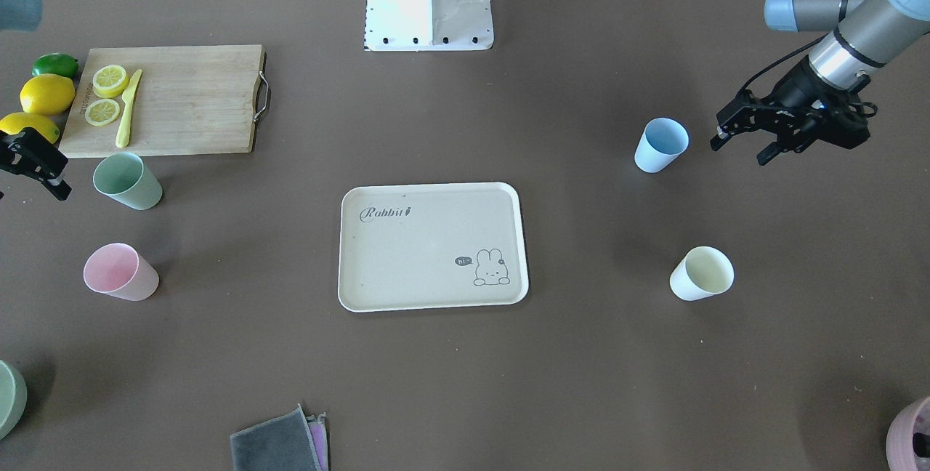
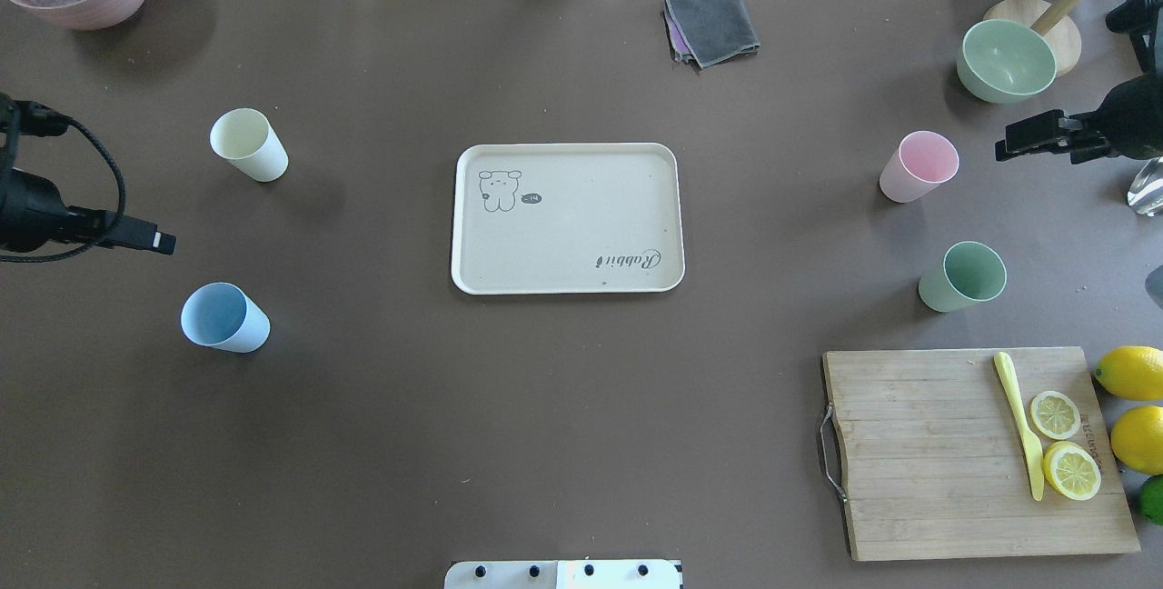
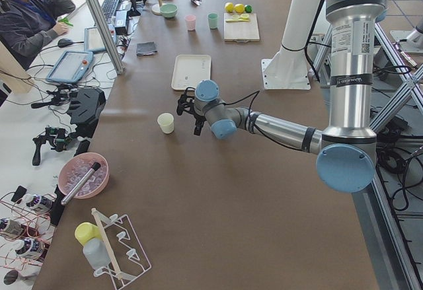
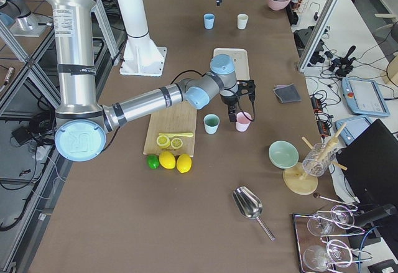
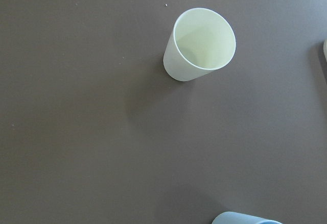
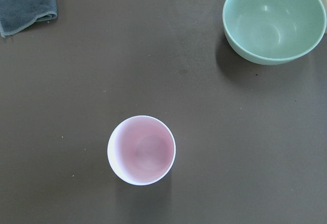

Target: Place all cups on tray

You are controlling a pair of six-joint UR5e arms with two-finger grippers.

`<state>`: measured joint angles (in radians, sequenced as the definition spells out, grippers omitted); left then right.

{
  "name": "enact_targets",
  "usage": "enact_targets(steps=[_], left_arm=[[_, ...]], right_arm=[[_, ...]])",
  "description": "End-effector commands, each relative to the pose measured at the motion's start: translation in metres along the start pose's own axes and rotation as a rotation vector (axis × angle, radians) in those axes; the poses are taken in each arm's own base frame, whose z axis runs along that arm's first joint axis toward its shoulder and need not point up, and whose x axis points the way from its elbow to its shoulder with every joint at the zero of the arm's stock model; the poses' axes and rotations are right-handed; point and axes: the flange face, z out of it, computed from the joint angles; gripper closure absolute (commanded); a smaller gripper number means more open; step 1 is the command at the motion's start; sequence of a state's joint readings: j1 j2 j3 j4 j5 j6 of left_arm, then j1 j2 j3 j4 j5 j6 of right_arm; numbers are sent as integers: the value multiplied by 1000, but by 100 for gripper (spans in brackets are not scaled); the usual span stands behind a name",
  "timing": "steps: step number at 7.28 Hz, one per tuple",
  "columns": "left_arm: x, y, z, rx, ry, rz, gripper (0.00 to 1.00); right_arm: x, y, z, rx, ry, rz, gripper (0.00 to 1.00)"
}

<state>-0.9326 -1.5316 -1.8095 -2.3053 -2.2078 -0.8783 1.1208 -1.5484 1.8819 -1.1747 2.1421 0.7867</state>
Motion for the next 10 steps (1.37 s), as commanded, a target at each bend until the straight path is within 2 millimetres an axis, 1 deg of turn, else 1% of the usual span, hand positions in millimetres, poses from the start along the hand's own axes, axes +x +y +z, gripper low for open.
enact_targets(steps=[1,2,4,5,6,7,8,9,10], left_arm=[[25,18,31,-24,-14,20,10],[23,23,33,-30,-11,28,11],[21,41,37,-45,6,49,11],[22,46,41,-46,0,56,18],[26,52,49,-49,-8,66,40],[25,54,53,-54,-14,66,59],[22,55,56,-59,-19,65,70],[24,59,64,-52,-37,74,79],[30,62,71,-50,-42,85,91]], right_arm=[[1,2,1,-2,0,-6,0],[1,2,1,-2,0,-7,0],[1,2,1,-2,0,-7,0],[2,2,1,-3,1,-7,0],[2,2,1,-3,1,-7,0],[3,3,1,-4,2,-6,0],[3,3,1,-4,2,-6,0],[3,3,1,-4,2,-6,0],[3,3,1,-4,2,-6,0]])
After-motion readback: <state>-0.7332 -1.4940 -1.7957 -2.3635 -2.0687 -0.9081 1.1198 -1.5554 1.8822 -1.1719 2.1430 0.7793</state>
